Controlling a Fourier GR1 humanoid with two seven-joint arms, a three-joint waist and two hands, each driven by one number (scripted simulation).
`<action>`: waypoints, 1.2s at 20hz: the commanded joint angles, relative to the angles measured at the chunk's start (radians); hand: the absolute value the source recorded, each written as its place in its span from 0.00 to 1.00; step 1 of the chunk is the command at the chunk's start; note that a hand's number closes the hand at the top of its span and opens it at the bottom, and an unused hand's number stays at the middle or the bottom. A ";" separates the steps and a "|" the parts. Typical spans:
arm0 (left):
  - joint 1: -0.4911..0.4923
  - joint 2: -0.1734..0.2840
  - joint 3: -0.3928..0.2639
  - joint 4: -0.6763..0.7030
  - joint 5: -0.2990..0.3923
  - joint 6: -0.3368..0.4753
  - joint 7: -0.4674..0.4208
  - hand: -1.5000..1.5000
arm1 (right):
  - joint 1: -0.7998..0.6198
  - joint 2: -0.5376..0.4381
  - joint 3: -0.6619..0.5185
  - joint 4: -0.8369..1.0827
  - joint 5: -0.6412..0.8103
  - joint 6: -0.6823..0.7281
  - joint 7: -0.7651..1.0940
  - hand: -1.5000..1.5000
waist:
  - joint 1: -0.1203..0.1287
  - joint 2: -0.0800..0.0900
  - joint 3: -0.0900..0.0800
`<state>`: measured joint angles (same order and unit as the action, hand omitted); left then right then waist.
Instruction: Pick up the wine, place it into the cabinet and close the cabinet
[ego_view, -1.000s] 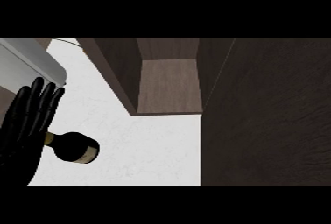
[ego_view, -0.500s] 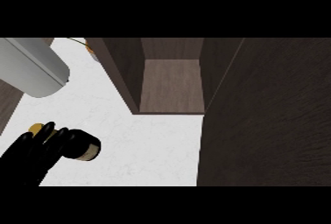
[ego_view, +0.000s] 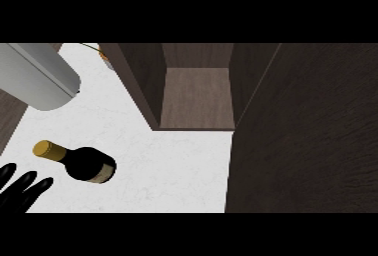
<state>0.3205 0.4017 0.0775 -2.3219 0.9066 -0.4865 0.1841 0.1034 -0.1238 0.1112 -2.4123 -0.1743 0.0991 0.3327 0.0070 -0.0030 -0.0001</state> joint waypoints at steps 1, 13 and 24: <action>0.050 0.013 0.062 -0.114 0.110 -0.005 0.026 0.00 | -0.047 0.012 0.020 -0.104 0.001 -0.058 0.125 0.00 | 0.002 0.000 0.000; 0.128 -0.028 0.047 -0.191 0.094 0.058 0.046 0.00 | -0.130 0.015 0.054 -0.137 0.059 -0.122 0.232 0.00 | 0.006 -0.002 -0.001; 0.019 0.015 0.151 -0.118 0.141 0.197 0.131 0.00 | -0.053 0.036 0.101 -0.142 0.062 -0.081 0.169 0.00 | -0.007 0.000 0.001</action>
<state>0.3726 0.4134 0.1915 -2.3391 0.9909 -0.3507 0.2783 0.0049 -0.1079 0.1662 -2.4583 -0.1199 0.0227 0.4854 0.0044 -0.0035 0.0004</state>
